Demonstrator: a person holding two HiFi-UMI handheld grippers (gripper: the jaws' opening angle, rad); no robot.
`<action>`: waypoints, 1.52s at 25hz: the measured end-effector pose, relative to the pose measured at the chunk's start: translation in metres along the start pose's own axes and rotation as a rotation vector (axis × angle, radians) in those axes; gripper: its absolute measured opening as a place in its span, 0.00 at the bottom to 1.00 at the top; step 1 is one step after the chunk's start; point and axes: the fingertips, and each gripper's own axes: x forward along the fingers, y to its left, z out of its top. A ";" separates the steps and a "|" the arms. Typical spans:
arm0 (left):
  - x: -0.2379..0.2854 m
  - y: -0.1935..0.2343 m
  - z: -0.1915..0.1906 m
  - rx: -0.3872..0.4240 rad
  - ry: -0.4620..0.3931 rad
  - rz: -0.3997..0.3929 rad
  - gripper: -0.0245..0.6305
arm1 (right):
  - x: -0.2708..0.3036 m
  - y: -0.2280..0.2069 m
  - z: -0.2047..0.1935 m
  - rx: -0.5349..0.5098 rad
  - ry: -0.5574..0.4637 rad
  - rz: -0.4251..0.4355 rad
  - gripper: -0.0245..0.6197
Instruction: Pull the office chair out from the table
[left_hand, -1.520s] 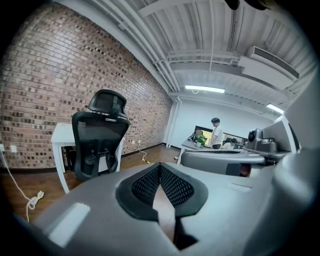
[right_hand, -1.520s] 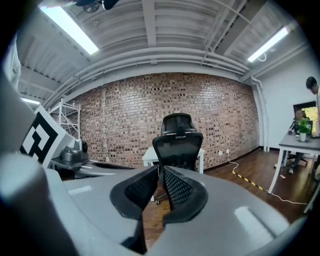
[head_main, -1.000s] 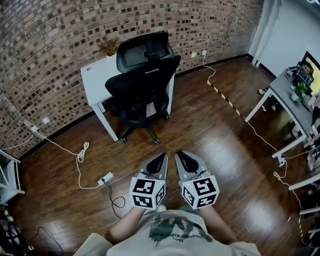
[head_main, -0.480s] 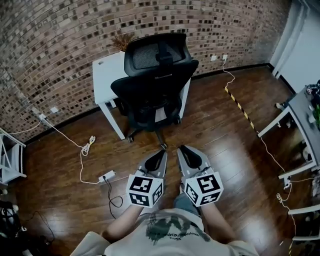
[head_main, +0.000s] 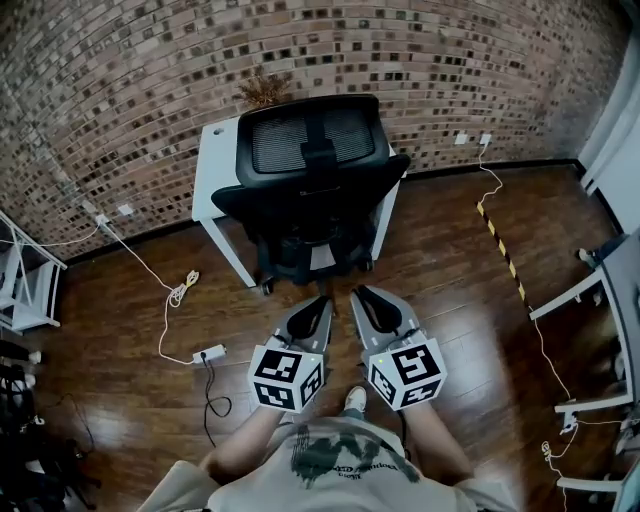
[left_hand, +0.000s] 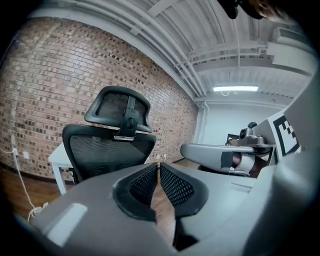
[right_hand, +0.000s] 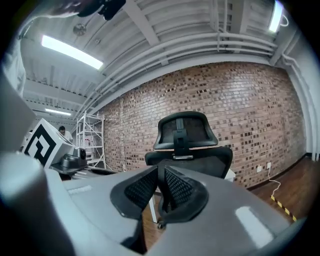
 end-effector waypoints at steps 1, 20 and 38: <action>0.007 0.000 0.001 0.001 -0.002 0.012 0.07 | 0.003 -0.008 0.000 0.002 -0.001 0.011 0.08; 0.058 0.111 0.071 0.162 -0.055 0.223 0.25 | 0.084 -0.092 0.020 -0.236 0.074 0.256 0.26; 0.082 0.268 0.126 0.486 0.071 0.151 0.58 | 0.184 -0.211 0.042 -0.575 0.290 0.258 0.53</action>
